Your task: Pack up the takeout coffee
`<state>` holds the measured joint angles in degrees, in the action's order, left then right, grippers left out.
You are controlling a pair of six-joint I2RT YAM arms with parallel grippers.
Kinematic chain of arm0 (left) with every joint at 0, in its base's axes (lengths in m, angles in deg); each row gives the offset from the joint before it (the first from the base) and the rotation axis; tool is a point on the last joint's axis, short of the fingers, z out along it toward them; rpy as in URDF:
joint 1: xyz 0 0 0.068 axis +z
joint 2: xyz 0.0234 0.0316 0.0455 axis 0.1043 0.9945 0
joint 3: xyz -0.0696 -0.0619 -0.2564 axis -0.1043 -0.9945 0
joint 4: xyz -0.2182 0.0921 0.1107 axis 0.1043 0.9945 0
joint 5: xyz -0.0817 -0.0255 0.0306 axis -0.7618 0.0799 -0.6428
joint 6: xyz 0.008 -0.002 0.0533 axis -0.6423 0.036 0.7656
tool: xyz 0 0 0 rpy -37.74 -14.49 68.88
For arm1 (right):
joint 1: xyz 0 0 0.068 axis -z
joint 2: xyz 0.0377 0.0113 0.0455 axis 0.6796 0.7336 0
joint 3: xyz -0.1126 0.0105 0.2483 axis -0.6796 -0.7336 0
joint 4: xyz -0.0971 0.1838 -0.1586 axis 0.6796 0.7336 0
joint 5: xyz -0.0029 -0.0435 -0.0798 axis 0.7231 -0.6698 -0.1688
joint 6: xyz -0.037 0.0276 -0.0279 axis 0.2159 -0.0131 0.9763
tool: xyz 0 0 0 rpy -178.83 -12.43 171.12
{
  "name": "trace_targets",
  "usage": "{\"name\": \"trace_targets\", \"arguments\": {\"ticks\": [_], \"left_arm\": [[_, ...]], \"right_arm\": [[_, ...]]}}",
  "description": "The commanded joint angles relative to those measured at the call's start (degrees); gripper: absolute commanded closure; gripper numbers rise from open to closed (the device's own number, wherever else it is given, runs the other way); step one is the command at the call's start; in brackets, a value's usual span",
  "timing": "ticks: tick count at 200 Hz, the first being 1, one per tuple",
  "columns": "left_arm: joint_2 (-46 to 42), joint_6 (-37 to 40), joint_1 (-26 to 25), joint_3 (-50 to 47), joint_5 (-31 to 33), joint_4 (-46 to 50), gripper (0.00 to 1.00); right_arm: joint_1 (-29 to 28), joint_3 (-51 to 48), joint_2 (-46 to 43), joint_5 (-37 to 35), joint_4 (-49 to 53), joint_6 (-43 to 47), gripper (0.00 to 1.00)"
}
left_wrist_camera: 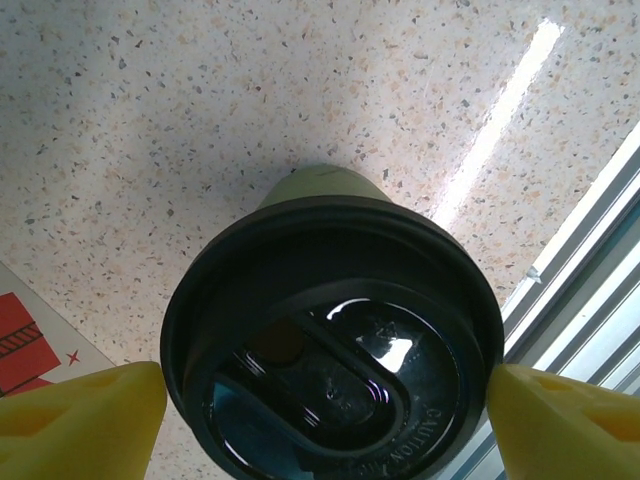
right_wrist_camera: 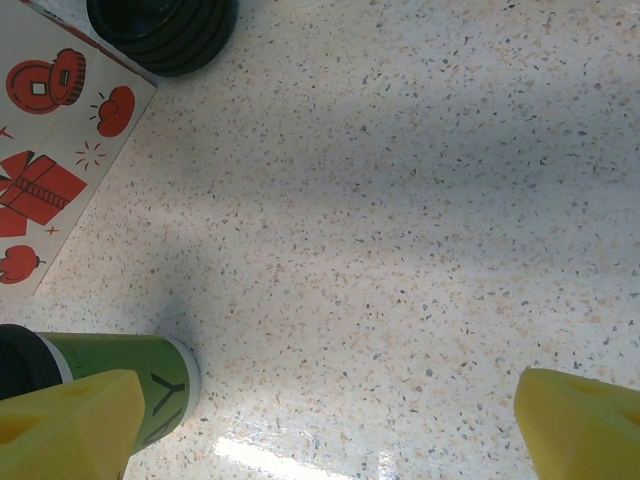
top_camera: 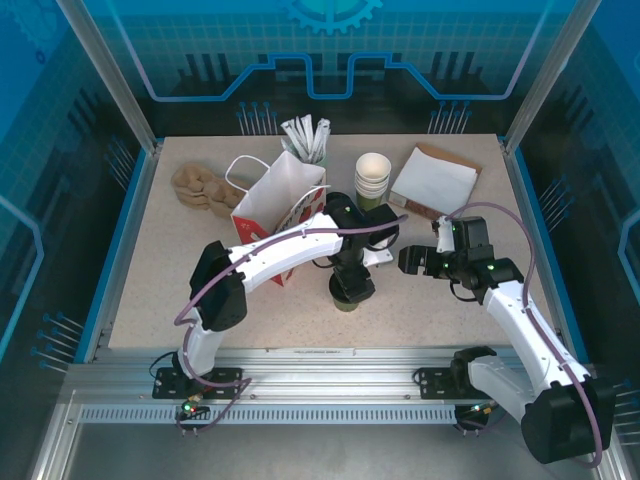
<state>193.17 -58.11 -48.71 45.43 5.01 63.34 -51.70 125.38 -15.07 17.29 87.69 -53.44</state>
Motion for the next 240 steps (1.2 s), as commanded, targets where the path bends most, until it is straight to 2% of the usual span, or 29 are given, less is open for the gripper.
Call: {"name": "trace_targets", "arguments": {"ticks": [1, 62, 240], "left_arm": [[0.94, 1.43, -0.06, 1.86, 0.10, 2.55, 0.15], [1.68, 1.51, -0.06, 2.49, 1.01, 3.36, 0.19], [1.94, 0.38, -2.07, 3.65, 5.63, 5.35, 0.17]], "right_arm": [[1.06, -0.64, -0.91, 0.27, 1.19, 0.63, 0.03], [1.23, -0.77, -0.65, 0.87, 0.81, 0.72, 0.03], [1.18, -0.63, 1.22, 3.33, 0.36, 0.98, 0.04]]}}
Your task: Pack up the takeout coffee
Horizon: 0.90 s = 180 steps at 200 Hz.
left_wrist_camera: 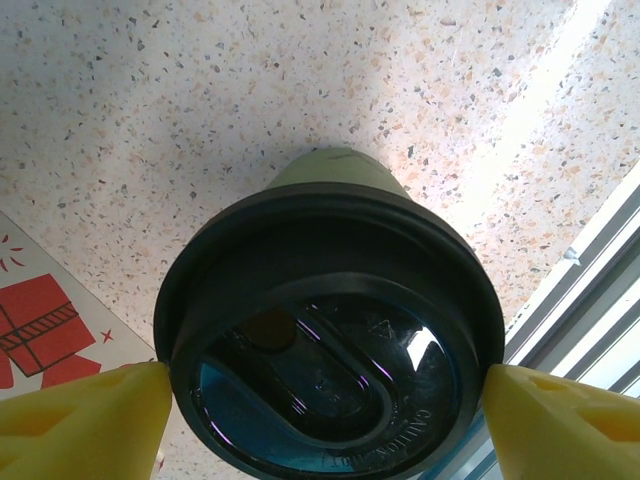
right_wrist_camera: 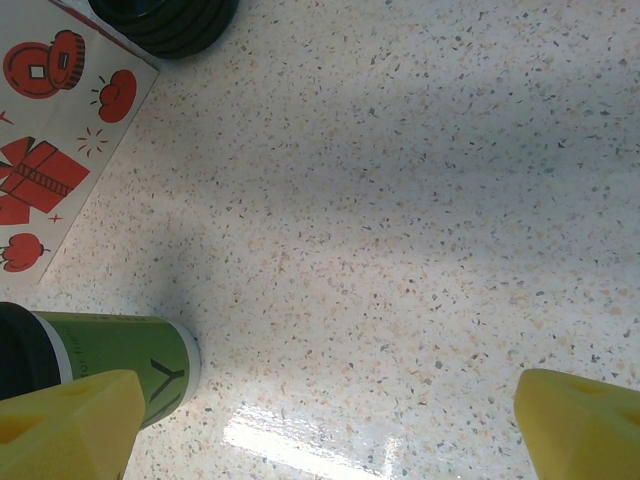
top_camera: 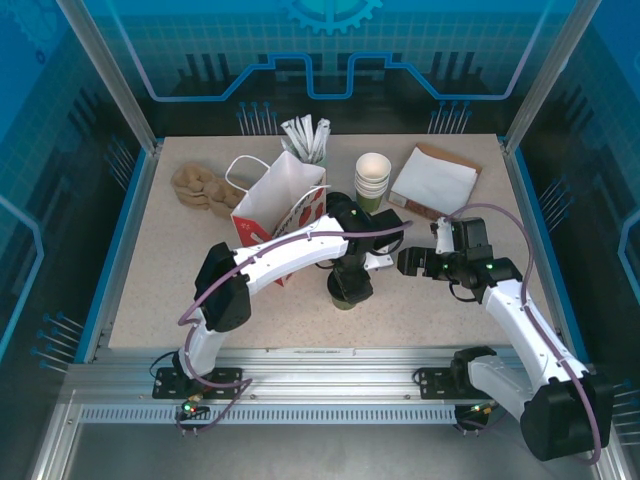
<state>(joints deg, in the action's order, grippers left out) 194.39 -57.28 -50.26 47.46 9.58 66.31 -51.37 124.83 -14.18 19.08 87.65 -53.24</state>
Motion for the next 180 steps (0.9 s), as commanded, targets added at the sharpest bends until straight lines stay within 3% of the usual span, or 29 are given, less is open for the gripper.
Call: {"name": "trace_targets", "arguments": {"ticks": [1, 96, 180], "left_arm": [[0.74, -0.45, -0.52, 1.61, 1.12, 2.40, 0.17], [1.03, -0.81, -0.89, 0.82, 1.18, 2.46, 0.23], [1.62, -0.81, -1.03, -0.24, 1.26, 1.90, 0.21]], "right_arm": [[0.88, -0.12, 0.32, 1.54, 0.40, 0.78, 0.03], [0.91, -0.32, 0.68, 1.98, 0.40, 1.05, 0.03], [0.86, -0.28, 0.90, 2.46, 0.40, 1.14, 0.04]]}}
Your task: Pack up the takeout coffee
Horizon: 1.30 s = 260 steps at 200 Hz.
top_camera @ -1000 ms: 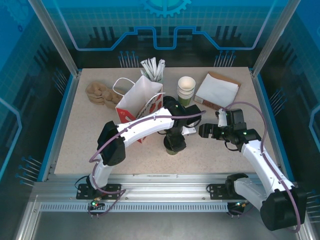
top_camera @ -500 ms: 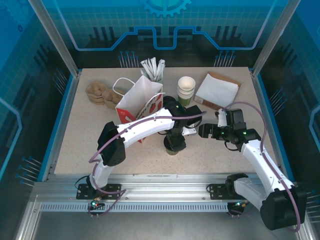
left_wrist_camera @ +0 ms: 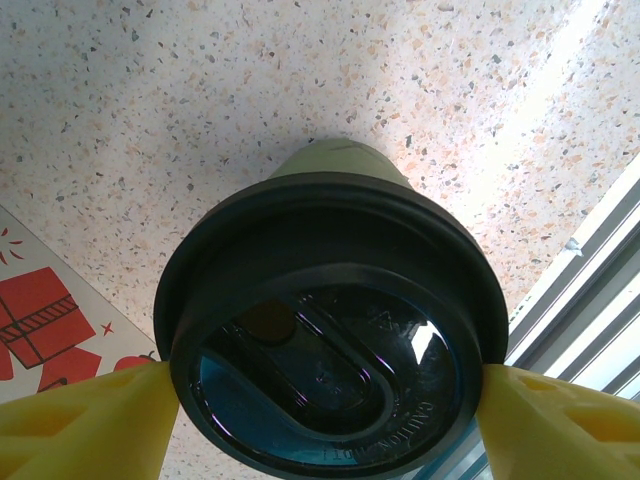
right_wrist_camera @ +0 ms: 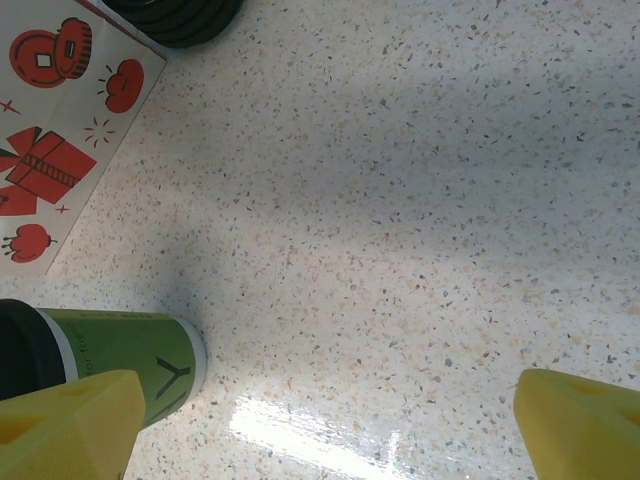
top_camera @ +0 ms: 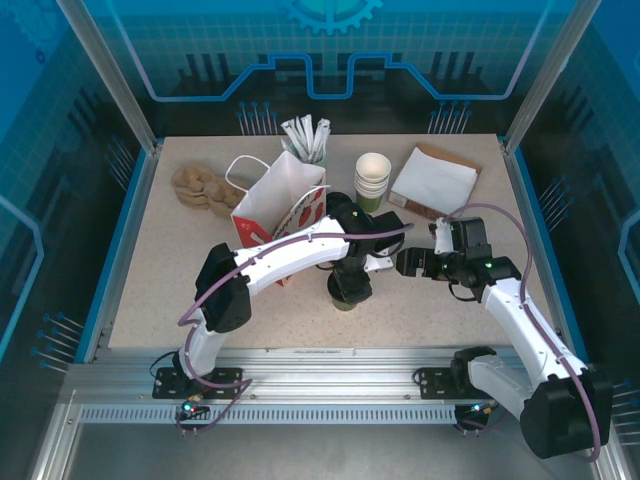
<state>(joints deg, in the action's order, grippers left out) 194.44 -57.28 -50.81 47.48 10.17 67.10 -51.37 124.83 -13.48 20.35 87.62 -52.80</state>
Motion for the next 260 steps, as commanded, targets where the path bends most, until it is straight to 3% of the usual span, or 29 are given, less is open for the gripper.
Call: {"name": "trace_targets", "arguments": {"ticks": [1, 121, 193, 260], "left_arm": [[1.59, -0.85, -0.50, -0.21, 0.67, 1.15, 0.21], [2.39, -0.50, -0.47, -0.65, 0.54, 0.84, 0.23], [0.41, -0.81, -0.51, -0.32, 1.02, 1.71, 0.36], [-2.24, -1.66, -0.50, 1.44, 1.72, 3.51, 0.41]], "right_arm": [[0.89, -0.30, 0.21, 1.22, 0.42, 0.70, 0.04], [0.91, -0.36, 0.55, 1.43, 0.40, 0.78, 0.04], [0.87, 0.03, 0.31, 1.70, 0.51, 0.61, 0.03], [0.88, 1.05, 0.27, 2.21, 1.06, 0.37, 0.04]]}}
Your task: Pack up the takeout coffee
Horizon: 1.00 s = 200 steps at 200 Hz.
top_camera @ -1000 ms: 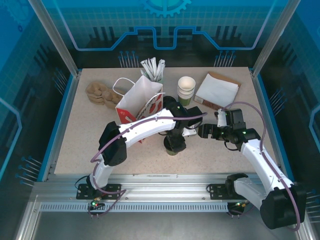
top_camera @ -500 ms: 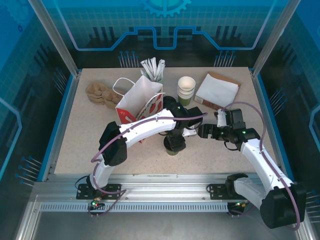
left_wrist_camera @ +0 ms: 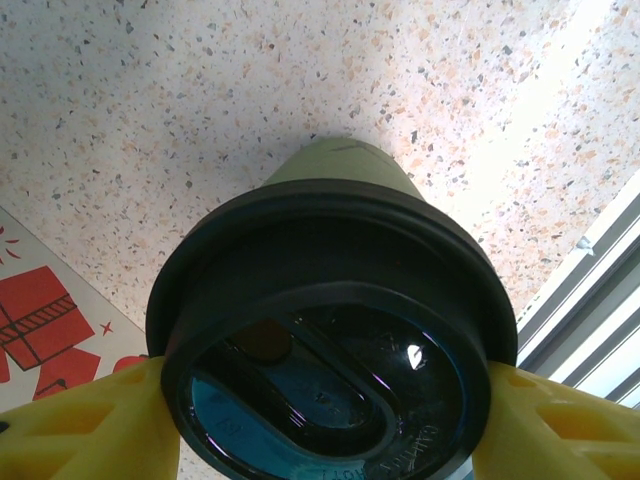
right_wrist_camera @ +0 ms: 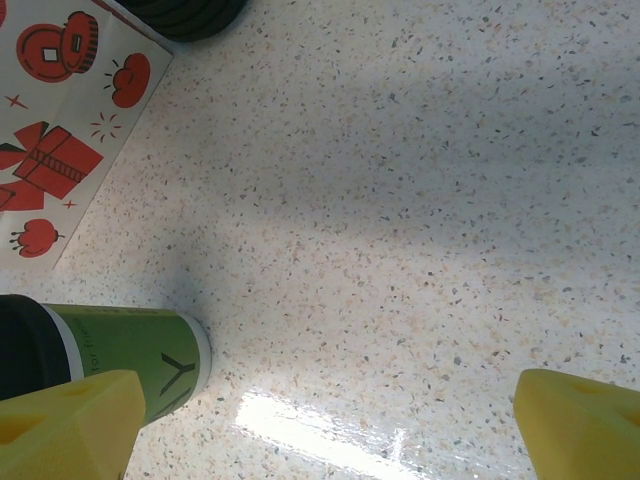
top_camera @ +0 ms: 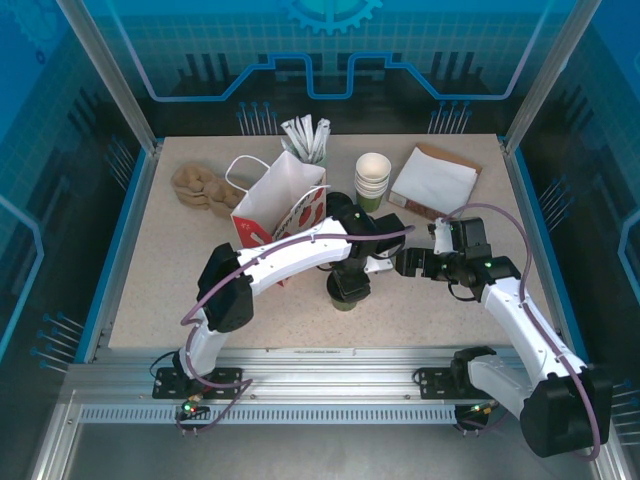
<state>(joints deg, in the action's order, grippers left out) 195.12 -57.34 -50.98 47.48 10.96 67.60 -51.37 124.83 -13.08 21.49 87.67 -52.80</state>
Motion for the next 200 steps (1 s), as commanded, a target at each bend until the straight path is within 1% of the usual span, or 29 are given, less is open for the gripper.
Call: {"name": "trace_targets", "arguments": {"ticks": [1, 28, 54, 115, 129, 157, 180, 200], "left_arm": [[-2.93, -1.65, -0.33, 1.47, 0.94, 3.08, 0.41], [-4.00, -2.91, -0.33, 2.99, 1.64, 4.47, 0.43], [-6.65, -3.97, -0.33, 5.61, -0.15, 5.38, 0.45], [-18.10, -2.28, -0.54, 12.40, -5.58, 3.94, 0.50], [-19.71, -1.53, -0.51, 15.59, -5.91, 4.08, 0.51], [-21.05, -0.33, 0.08, 23.93, -5.07, 5.13, 0.53], [-21.78, 0.04, 2.39, 29.62, -3.97, 4.20, 0.54], [-23.41, -1.11, 7.81, 30.72, -4.83, 1.61, 0.55]], "right_arm": [[0.81, 1.06, -0.15, 1.07, 1.00, 0.36, 0.04], [0.76, 1.84, -0.18, 1.42, 1.17, 0.26, 0.04], [0.78, 3.23, -0.18, 0.67, 1.99, 0.41, 0.04], [0.93, 9.95, -1.71, -3.85, 7.26, 0.43, 0.04], [0.96, 12.76, -1.93, -3.96, 8.11, 0.64, 0.04], [0.75, 15.27, -1.94, -3.21, 8.95, 0.96, 0.05], [-0.77, 17.01, -1.20, -2.51, 8.82, 1.05, 0.05], [-3.73, 18.90, -0.03, -2.57, 8.82, 1.39, 0.05]]}}
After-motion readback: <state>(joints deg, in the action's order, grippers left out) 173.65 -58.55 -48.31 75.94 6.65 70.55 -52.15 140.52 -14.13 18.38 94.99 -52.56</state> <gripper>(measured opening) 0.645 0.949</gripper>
